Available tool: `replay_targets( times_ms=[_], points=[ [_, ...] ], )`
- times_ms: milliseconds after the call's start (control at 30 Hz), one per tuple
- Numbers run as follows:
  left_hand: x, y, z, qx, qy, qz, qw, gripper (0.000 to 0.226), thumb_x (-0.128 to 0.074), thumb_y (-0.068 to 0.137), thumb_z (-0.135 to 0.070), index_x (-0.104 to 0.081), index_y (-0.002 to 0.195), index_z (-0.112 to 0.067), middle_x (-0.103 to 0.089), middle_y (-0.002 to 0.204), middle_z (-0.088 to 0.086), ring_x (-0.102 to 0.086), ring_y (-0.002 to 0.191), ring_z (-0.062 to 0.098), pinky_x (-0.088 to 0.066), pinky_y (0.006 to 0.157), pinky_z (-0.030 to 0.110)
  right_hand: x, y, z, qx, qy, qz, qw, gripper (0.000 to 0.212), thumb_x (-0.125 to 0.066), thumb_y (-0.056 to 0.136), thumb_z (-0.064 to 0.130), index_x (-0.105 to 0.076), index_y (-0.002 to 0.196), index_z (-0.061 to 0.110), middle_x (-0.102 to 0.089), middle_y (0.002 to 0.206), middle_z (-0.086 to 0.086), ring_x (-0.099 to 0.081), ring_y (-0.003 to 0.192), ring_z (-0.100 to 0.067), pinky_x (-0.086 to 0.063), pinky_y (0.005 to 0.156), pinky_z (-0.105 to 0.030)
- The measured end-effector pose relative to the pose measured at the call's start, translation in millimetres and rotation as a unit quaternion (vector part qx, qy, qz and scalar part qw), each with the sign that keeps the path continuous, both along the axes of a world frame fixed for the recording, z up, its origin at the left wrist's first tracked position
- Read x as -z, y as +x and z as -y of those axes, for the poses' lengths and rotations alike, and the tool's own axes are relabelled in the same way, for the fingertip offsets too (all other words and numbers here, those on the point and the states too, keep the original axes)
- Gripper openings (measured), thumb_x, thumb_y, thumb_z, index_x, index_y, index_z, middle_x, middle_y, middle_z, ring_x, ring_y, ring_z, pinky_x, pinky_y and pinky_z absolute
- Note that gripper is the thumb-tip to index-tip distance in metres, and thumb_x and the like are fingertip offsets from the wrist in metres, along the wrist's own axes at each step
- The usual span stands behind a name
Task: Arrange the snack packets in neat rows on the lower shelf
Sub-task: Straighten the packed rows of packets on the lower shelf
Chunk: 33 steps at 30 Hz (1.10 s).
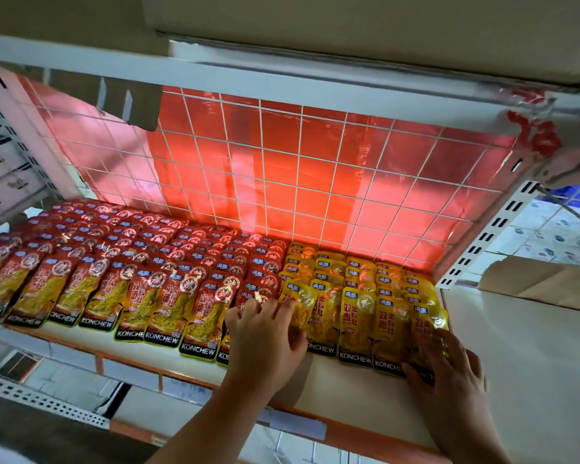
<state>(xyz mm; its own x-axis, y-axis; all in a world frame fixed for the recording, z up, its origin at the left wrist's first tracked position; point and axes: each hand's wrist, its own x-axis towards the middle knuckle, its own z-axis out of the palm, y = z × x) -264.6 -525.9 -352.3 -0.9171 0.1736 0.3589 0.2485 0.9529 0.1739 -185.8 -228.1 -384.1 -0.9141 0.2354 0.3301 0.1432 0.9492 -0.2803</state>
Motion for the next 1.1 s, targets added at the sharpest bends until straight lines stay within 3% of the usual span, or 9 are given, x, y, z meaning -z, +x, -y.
replay_targets(
  times_ms=[367, 633, 933, 1100],
  points=[
    [1, 2, 3, -0.015, 0.010, -0.005, 1.000, 0.051, -0.064, 0.079, -0.063, -0.067, 0.116, -0.028, -0.072, 0.091, -0.010, -0.063, 0.085, 0.021, -0.043, 0.082, 0.043, -1, 0, 0, 0.007, -0.002, -0.002, 1.000, 0.074, -0.090, 0.068, 0.035, -0.061, 0.135, 0.024, -0.052, 0.137, -0.009, -0.045, 0.113, -0.037, -0.050, 0.086, -0.058],
    [2, 0, 2, -0.006, 0.010, -0.012, 1.000, 0.055, -0.069, 0.077, -0.060, -0.065, 0.122, -0.029, -0.072, 0.095, -0.008, -0.065, 0.088, 0.022, -0.043, 0.082, 0.045, -1, 0, 1, 0.005, 0.003, -0.005, 1.000, 0.073, -0.089, 0.069, 0.036, -0.061, 0.135, 0.024, -0.051, 0.137, -0.008, -0.043, 0.113, -0.034, -0.050, 0.086, -0.058],
    [3, 2, 3, 0.030, 0.025, -0.037, 0.999, 0.047, -0.058, 0.085, -0.058, -0.067, 0.121, -0.029, -0.066, 0.095, -0.008, -0.059, 0.088, 0.018, -0.041, 0.083, 0.041, -7, 1, 3, 0.010, -0.007, 0.002, 1.000, 0.069, -0.087, 0.072, 0.036, -0.062, 0.135, 0.022, -0.052, 0.138, -0.010, -0.041, 0.117, -0.033, -0.049, 0.088, -0.058],
    [3, 5, 4, 0.075, 0.057, -0.060, 0.994, 0.046, -0.062, 0.086, -0.054, -0.066, 0.122, -0.026, -0.063, 0.105, -0.006, -0.057, 0.099, 0.020, -0.043, 0.089, 0.046, -14, 3, 4, 0.006, -0.007, -0.019, 1.000, 0.058, -0.082, 0.079, 0.035, -0.055, 0.131, 0.026, -0.050, 0.136, -0.009, -0.043, 0.115, -0.036, -0.049, 0.087, -0.058]
  ],
)
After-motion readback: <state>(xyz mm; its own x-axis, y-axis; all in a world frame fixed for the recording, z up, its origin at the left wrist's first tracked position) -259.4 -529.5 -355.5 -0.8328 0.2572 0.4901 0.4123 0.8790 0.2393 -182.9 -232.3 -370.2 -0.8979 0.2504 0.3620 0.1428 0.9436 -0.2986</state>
